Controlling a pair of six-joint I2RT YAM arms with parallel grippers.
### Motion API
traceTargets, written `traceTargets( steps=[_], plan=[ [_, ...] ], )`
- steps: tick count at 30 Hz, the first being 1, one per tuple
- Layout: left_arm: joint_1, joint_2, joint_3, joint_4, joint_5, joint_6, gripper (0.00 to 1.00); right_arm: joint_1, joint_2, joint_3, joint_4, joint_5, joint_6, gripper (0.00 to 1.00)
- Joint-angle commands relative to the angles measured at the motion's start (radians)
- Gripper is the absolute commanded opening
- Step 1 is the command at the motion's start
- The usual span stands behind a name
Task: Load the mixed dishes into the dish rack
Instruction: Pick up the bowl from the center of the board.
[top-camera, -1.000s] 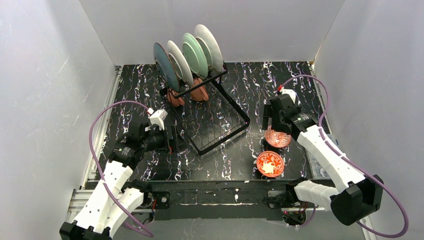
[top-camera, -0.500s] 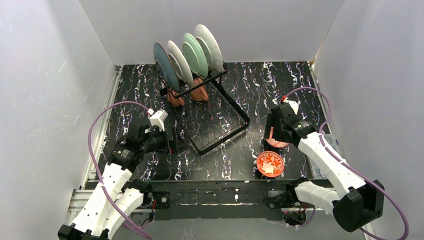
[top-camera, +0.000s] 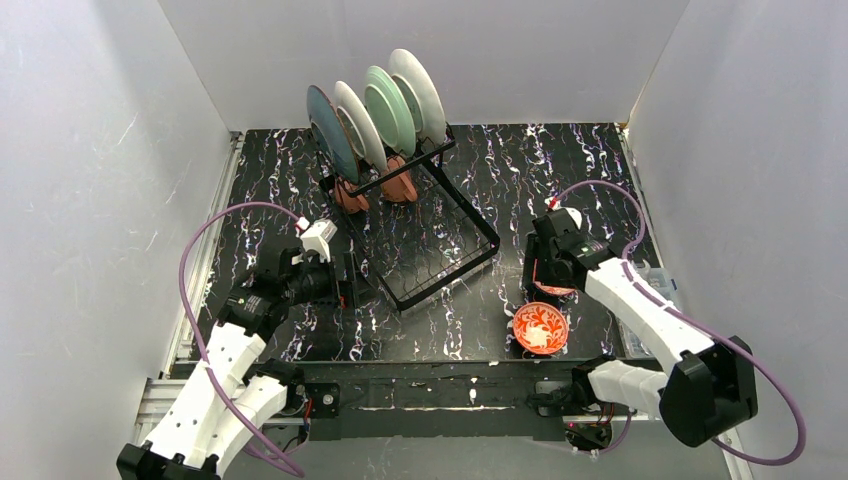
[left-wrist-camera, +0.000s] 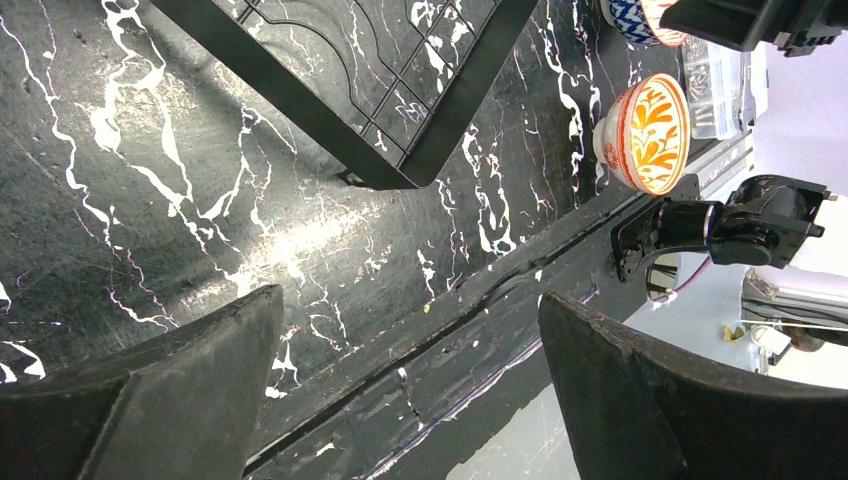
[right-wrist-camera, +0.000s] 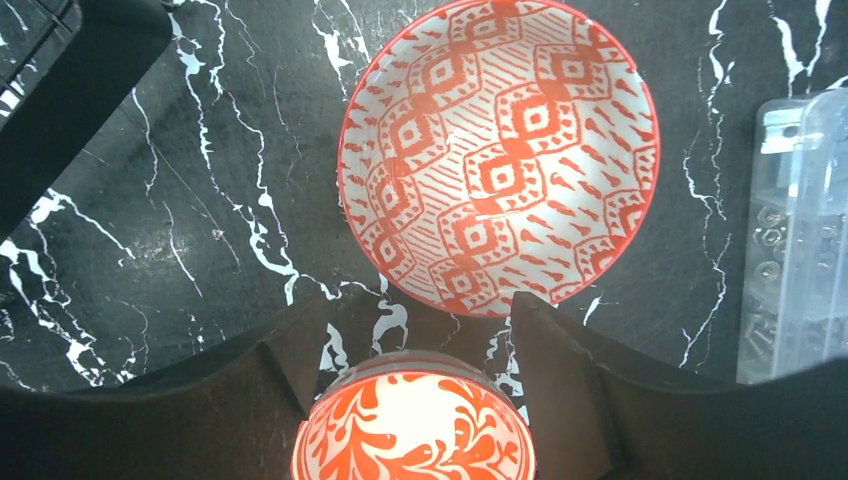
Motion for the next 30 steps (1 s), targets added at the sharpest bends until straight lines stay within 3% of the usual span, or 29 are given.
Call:
traceTargets(
  steps=[1, 24, 30],
  plan=[
    [-0.004, 0.004, -0.011, -0.016, 0.001, 0.008, 0.98, -0.006, 0.047, -0.002, 0.059, -0.018, -0.028, 0.74],
    [-0.003, 0.055, -0.007, -0.021, -0.005, 0.007, 0.98, 0.005, 0.257, 0.031, 0.158, -0.005, -0.091, 0.45],
    [-0.005, 0.066, -0.006, -0.024, -0.009, 0.009, 0.98, 0.029, 0.300, 0.058, 0.165, 0.029, -0.090, 0.27]
  ],
)
